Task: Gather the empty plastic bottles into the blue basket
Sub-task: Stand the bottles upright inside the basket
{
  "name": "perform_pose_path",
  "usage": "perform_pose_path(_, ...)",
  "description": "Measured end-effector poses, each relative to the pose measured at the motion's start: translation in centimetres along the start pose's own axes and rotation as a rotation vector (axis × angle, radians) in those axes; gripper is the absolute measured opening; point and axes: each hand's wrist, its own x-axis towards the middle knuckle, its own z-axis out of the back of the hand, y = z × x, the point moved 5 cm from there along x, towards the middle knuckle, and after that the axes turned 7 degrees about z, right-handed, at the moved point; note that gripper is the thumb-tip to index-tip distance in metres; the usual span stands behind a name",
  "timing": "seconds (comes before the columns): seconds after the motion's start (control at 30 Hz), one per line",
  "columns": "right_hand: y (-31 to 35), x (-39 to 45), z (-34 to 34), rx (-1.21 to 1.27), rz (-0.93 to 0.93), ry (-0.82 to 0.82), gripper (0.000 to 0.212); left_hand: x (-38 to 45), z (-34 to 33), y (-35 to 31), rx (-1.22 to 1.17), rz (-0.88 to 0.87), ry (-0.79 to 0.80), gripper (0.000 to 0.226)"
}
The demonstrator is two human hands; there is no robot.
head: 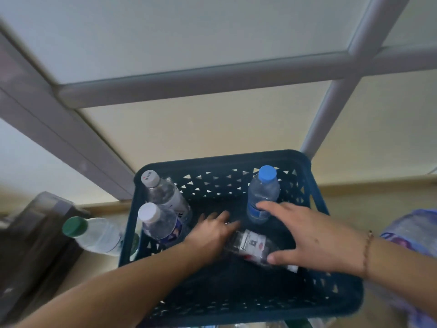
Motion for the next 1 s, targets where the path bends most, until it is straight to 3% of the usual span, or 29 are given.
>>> perform_pose_path(0.1, -0.4, -0.6, 0.2, 0.124, 0.038, 0.008, 0.101, -1.7, -0.6, 1.3, -0.455, 0.071, -0.075, 0.071)
perform_pose_path(0.17, -0.6, 0.0, -0.4, 0.230, 0.057, 0.000, 0.102, -1.8, -0.8, 1.8, -0.618, 0.110, -0.073, 0.077)
perform_pose_path(0.33, -0.3, 1.3, -0.2, 0.486, 0.139, -0.418, 0.070, -1.9, -1.3, 0.9, -0.910, 0.162, 0.069, 0.075)
perform_pose_path(0.5, 2.6, 1.9, -1.8, 0.347, 0.290, -0.283, 0.049, -3.1, 0.3, -0.2, -0.702, 0.075, 0.151, 0.083)
perform_pose_path(0.57, 2.9, 2.3, -3.1, 0.326, 0.268, -0.183, 0.057, -4.0, 1.5, -0.2, -0.653, 0.038, 0.117, 0.082)
perform_pose_path(0.67, 2.9, 2.8, -4.5, 0.342, 0.199, -0.071, 0.075, -6.1, 3.9, -0.1, -0.767, 0.042, 0.059, 0.090)
perform_pose_path(0.77, 3.9, 3.9, -5.4, 0.414, 0.163, -0.011, 0.089, -9.2, 6.9, 0.2, -0.747, -0.072, -0.060, 0.095)
perform_pose_path(0.87, 4.3, 5.1, -6.1, 0.539, 0.082, 0.008, 0.086, -12.2, 9.5, 0.6, -0.577, -0.103, -0.284, 0.081)
perform_pose_path(1.0, 5.1, 6.1, -6.9, 0.663, 0.030, 0.077, 0.068, -13.0, 10.3, -0.7, -0.390, -0.139, -0.504, 0.042)
